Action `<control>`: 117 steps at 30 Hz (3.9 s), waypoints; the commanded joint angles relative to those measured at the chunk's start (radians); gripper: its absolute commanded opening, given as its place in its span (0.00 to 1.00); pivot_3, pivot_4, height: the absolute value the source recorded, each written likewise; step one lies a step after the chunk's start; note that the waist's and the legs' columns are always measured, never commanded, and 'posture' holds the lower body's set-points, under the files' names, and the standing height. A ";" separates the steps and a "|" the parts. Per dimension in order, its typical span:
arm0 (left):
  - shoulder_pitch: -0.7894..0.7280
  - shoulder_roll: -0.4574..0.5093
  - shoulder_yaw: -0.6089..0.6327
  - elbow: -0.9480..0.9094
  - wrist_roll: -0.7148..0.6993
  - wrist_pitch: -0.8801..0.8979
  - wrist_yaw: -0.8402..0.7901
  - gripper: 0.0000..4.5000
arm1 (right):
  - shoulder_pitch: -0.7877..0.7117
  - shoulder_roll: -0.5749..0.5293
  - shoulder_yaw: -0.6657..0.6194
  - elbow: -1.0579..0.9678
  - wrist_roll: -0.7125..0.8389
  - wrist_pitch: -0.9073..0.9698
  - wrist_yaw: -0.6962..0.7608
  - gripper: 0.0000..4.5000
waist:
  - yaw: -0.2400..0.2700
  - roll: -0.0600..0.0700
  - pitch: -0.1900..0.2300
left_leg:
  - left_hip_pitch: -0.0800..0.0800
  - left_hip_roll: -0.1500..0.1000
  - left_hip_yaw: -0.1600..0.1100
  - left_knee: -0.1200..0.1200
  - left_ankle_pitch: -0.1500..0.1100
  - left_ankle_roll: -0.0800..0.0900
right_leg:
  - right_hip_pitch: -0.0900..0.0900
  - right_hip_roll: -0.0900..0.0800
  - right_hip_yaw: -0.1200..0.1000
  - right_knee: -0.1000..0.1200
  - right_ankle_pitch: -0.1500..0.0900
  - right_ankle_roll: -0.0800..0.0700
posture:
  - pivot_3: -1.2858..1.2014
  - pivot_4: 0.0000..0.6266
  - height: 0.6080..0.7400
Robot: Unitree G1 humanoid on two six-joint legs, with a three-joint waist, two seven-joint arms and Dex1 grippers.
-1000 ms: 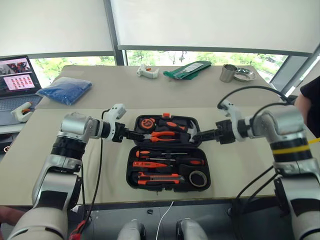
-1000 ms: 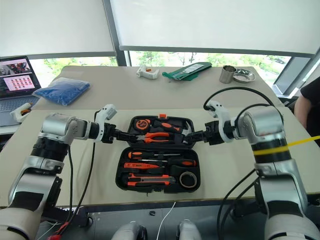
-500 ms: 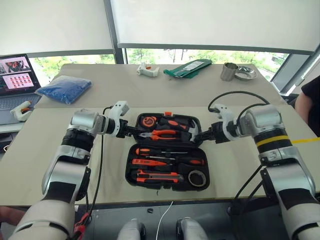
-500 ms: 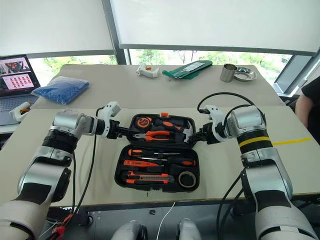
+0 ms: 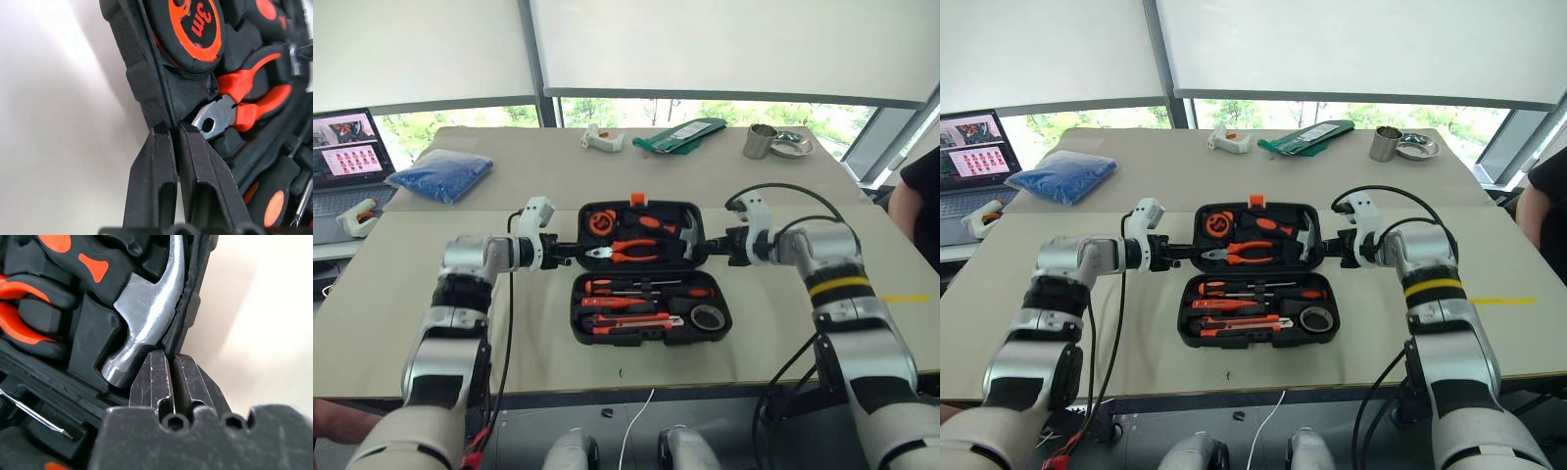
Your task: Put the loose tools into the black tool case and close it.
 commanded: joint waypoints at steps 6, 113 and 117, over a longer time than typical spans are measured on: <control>0.232 -0.029 0.058 -0.262 -0.051 -0.568 -0.203 0.00 | 0.311 -0.078 0.030 -0.293 -0.211 -0.927 0.065 0.01 | -0.003 0.000 0.000 | -0.001 0.000 0.002 -0.004 0.004 -0.007 | 0.000 0.000 0.000 -0.002 0.000 0.001 | 0.52 0.24 1.00; 0.318 0.024 -0.408 -0.393 0.167 -0.236 -0.170 0.00 | 0.698 0.021 0.142 -0.614 -0.071 -0.465 0.006 0.00 | 0.022 0.005 -0.011 | 0.039 0.006 0.001 -0.008 -0.003 -0.002 | 0.033 0.002 0.005 -0.006 -0.013 -0.001 | 0.52 0.24 1.00; 0.317 0.012 -0.410 -0.386 0.170 -0.238 -0.165 0.00 | 0.696 -0.005 0.131 -0.627 -0.060 -0.451 0.014 0.00 | 0.023 0.005 -0.012 | 0.039 0.006 0.000 -0.009 -0.003 -0.002 | 0.034 0.001 0.005 -0.007 -0.013 -0.001 | 0.52 0.24 1.00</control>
